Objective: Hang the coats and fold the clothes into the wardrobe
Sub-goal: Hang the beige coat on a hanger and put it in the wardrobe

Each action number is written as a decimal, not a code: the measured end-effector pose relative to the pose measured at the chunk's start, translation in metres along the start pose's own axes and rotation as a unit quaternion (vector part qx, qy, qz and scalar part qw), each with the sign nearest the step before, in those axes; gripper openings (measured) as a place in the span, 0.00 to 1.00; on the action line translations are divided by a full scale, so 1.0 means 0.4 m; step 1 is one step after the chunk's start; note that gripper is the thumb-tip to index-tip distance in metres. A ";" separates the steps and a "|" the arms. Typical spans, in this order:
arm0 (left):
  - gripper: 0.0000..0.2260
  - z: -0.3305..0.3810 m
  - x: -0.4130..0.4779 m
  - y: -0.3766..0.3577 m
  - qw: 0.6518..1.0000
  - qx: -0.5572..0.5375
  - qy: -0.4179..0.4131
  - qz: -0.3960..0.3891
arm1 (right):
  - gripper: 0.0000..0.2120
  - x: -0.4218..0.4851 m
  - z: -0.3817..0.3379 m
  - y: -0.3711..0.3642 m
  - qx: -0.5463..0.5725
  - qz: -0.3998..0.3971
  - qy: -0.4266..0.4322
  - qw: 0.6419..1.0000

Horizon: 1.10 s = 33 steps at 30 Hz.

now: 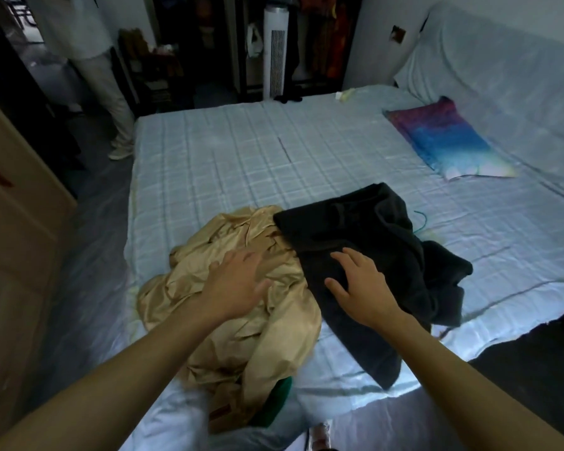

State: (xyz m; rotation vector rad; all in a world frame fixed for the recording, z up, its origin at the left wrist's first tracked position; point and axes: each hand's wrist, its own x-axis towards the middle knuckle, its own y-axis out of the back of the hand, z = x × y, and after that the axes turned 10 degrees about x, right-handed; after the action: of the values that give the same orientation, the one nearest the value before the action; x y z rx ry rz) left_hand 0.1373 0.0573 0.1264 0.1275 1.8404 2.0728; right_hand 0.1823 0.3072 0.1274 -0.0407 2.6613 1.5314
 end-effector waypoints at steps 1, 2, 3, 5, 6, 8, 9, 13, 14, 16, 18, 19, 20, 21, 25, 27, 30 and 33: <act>0.25 0.008 0.021 -0.006 1.000 0.005 0.008 -0.005 | 0.29 0.030 0.019 -0.002 0.004 -0.009 0.005 1.000; 0.25 0.015 0.045 -0.010 1.000 0.010 0.018 -0.008 | 0.29 0.063 0.038 -0.003 0.008 -0.019 0.011 1.000; 0.24 0.021 0.068 -0.014 0.999 0.014 0.031 -0.013 | 0.29 0.098 0.056 -0.001 0.014 -0.030 0.015 0.999; 0.24 0.031 0.111 -0.019 0.998 0.019 0.058 -0.021 | 0.29 0.170 0.088 0.002 0.029 -0.049 0.023 0.998; 0.24 0.035 0.131 -0.023 0.997 0.021 0.070 -0.026 | 0.29 0.204 0.103 0.002 0.034 -0.056 0.030 0.997; 0.24 0.037 0.167 -0.027 0.995 0.022 0.089 -0.037 | 0.29 0.274 0.122 0.000 0.033 -0.069 0.049 0.996; 0.24 0.036 0.183 -0.028 0.994 0.022 0.096 -0.040 | 0.29 0.306 0.125 -0.001 0.031 -0.076 0.055 0.995; 0.24 0.003 0.232 -0.023 0.993 0.029 0.109 -0.034 | 0.28 0.408 0.106 -0.030 0.039 -0.113 0.068 0.991; 0.23 -0.012 0.247 -0.020 0.993 0.032 0.114 -0.031 | 0.28 0.429 0.099 -0.041 0.040 -0.123 0.070 0.989; 0.22 -0.040 0.277 -0.016 0.992 0.031 0.123 -0.028 | 0.29 0.461 0.088 -0.061 0.041 -0.137 0.075 0.987; 0.22 -0.065 0.312 -0.018 0.991 0.029 0.126 -0.028 | 0.28 0.493 0.081 -0.078 0.043 -0.142 0.075 0.986; 0.22 -0.079 0.333 -0.021 0.992 0.027 0.122 -0.031 | 0.28 0.511 0.077 -0.090 0.042 -0.144 0.070 0.986; 0.22 -0.091 0.351 -0.027 0.992 0.025 0.117 -0.037 | 0.28 0.525 0.074 -0.101 0.041 -0.148 0.062 0.986; 0.22 -0.103 0.371 -0.034 0.993 0.022 0.110 -0.040 | 0.28 0.540 0.072 -0.112 0.042 -0.153 0.054 0.986; 0.22 -0.155 0.470 -0.066 0.994 0.014 0.087 -0.066 | 0.28 0.634 0.069 -0.157 0.033 -0.165 0.035 0.985; 0.22 -0.189 0.533 -0.087 0.994 0.016 0.077 -0.071 | 0.28 0.698 0.067 -0.183 0.037 -0.161 0.029 0.986; 0.23 -0.242 0.637 -0.123 0.995 0.009 0.063 -0.080 | 0.28 0.797 0.066 -0.233 0.041 -0.157 0.020 0.987; 0.24 -0.287 0.756 -0.166 0.994 0.012 0.048 -0.095 | 0.28 0.895 0.080 -0.291 0.050 -0.160 0.010 0.986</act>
State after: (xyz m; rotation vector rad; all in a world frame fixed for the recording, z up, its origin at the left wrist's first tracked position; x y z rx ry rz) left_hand -0.1648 0.0537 -0.0066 -0.1379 1.8539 1.9571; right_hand -0.1664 0.2807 -0.0159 -0.4556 2.5835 1.3027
